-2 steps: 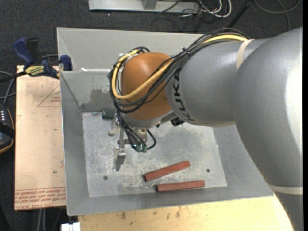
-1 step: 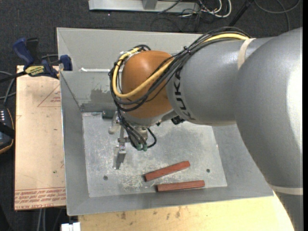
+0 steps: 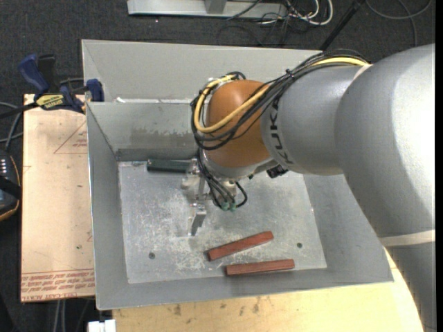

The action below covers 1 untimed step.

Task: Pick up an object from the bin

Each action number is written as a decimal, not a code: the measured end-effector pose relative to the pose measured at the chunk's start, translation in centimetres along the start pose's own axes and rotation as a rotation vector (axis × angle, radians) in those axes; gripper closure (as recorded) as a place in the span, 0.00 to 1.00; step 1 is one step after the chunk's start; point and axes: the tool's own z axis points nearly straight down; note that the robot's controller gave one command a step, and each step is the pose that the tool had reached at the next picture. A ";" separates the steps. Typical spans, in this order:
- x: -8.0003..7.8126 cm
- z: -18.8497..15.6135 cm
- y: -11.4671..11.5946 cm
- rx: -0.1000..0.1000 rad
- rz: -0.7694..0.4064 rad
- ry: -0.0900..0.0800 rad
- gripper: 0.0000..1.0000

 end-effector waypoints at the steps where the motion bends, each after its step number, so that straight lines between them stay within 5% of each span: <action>1: -2.7 -0.9 -1.8 0.002 -0.015 0.005 0.00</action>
Offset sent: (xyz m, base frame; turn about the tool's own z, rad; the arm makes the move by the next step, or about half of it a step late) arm 0.0594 -0.1073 0.0194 0.1127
